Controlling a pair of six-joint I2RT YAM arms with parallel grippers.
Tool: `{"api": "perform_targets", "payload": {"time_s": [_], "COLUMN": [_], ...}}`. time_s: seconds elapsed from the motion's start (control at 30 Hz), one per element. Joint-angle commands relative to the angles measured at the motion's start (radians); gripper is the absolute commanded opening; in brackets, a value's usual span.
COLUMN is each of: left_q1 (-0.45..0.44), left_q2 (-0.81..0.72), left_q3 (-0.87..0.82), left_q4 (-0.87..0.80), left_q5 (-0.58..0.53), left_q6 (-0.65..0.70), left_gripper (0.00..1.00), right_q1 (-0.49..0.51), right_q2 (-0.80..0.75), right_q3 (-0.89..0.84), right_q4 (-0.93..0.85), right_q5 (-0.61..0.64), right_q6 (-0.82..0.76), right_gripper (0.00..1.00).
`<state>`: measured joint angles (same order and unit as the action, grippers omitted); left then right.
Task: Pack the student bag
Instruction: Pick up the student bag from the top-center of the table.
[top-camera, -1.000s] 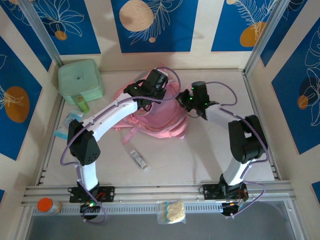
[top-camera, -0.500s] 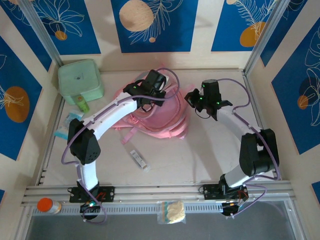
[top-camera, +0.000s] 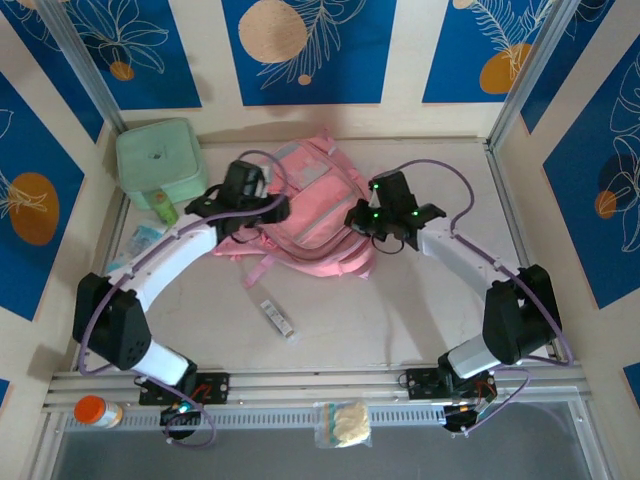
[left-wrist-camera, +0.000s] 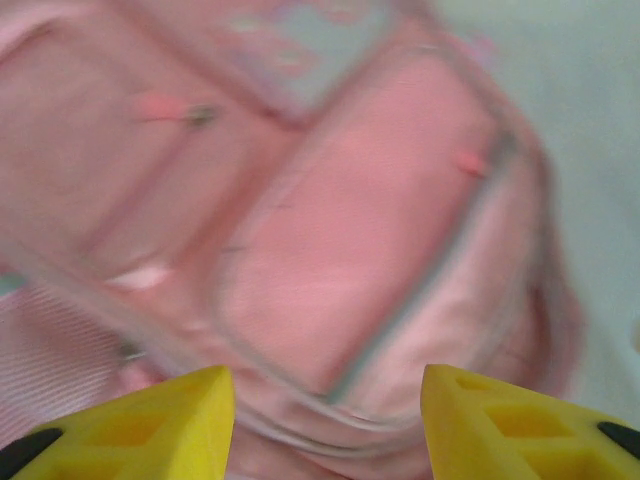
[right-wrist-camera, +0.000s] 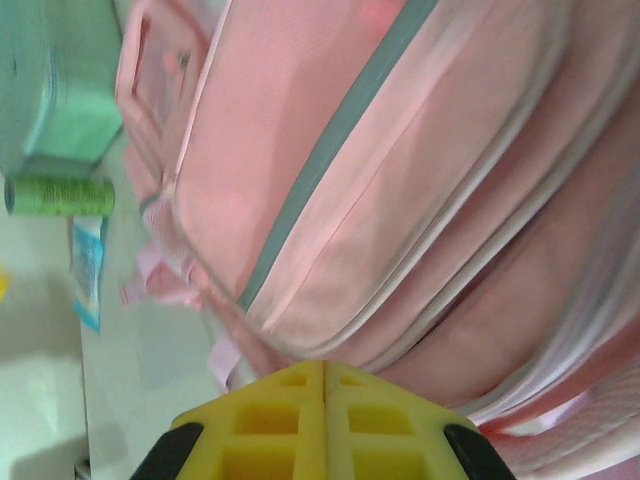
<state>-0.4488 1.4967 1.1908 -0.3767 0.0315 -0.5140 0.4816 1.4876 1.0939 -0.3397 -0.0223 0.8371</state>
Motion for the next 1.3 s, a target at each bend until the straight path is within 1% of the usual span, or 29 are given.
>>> {"api": "perform_targets", "payload": {"time_s": [0.0, 0.1, 0.2, 0.27, 0.3, 0.4, 0.47, 0.53, 0.63, 0.73, 0.83, 0.87, 0.97, 1.07, 1.17, 1.23, 1.27], "left_q1": [0.102, 0.163, 0.193, 0.198, 0.199, 0.207, 0.21, 0.208, 0.21, 0.21, 0.209, 0.209, 0.204, 0.196, 0.193, 0.187, 0.184], "left_q2": [0.02, 0.076, 0.143, 0.178, 0.193, 0.236, 0.25, 0.266, 0.29, 0.305, 0.318, 0.319, 0.327, 0.342, 0.341, 0.337, 0.333], "left_q3": [-0.118, -0.139, -0.131, -0.128, -0.125, -0.123, -0.14, -0.148, -0.145, -0.153, -0.16, -0.165, -0.21, -0.217, -0.216, -0.214, -0.214], "left_q4": [0.152, 0.206, 0.25, 0.277, 0.283, 0.309, 0.351, 0.372, 0.378, 0.405, 0.426, 0.438, 0.554, 0.604, 0.618, 0.623, 0.623], "left_q5": [0.087, 0.116, 0.155, 0.163, 0.15, 0.156, 0.157, 0.153, 0.15, 0.146, 0.142, 0.139, 0.138, 0.135, 0.123, 0.125, 0.125], "left_q6": [-0.219, -0.29, -0.356, -0.387, -0.403, -0.447, -0.47, -0.485, -0.489, -0.498, -0.507, -0.513, -0.56, -0.585, -0.596, -0.602, -0.603], "left_gripper": [0.51, 0.52, 0.52, 0.52, 0.52, 0.49, 0.46, 0.43, 0.42, 0.43, 0.48, 0.49, 0.48, 0.39, 0.28, 0.19, 0.17], "right_q1": [0.053, 0.089, 0.104, 0.106, 0.107, 0.106, 0.107, 0.103, 0.101, 0.1, 0.1, 0.1, 0.101, 0.103, 0.103, 0.096, 0.093], "right_q2": [0.028, 0.05, 0.062, 0.064, 0.065, 0.063, 0.058, 0.053, 0.041, 0.036, 0.039, 0.04, 0.046, 0.047, 0.041, 0.037, 0.037], "right_q3": [0.023, 0.011, 0.002, 0.0, 0.0, 0.006, 0.003, -0.002, -0.008, -0.018, -0.024, -0.026, -0.024, -0.016, -0.014, -0.015, -0.015], "right_q4": [-0.05, -0.043, -0.04, -0.04, -0.043, -0.049, -0.052, -0.053, -0.055, -0.05, -0.048, -0.044, -0.042, -0.045, -0.051, -0.054, -0.055], "right_q5": [0.023, 0.035, 0.042, 0.043, 0.044, 0.043, 0.045, 0.044, 0.05, 0.05, 0.045, 0.043, 0.044, 0.044, 0.06, 0.062, 0.06], "right_q6": [-0.008, 0.015, 0.029, 0.032, 0.032, 0.03, 0.03, 0.032, 0.031, 0.034, 0.039, 0.039, 0.041, 0.039, 0.032, 0.028, 0.026], "right_gripper": [0.04, 0.04, 0.03, 0.03, 0.03, 0.03, 0.03, 0.03, 0.03, 0.03, 0.03, 0.03, 0.03, 0.03, 0.03, 0.03, 0.03]}}
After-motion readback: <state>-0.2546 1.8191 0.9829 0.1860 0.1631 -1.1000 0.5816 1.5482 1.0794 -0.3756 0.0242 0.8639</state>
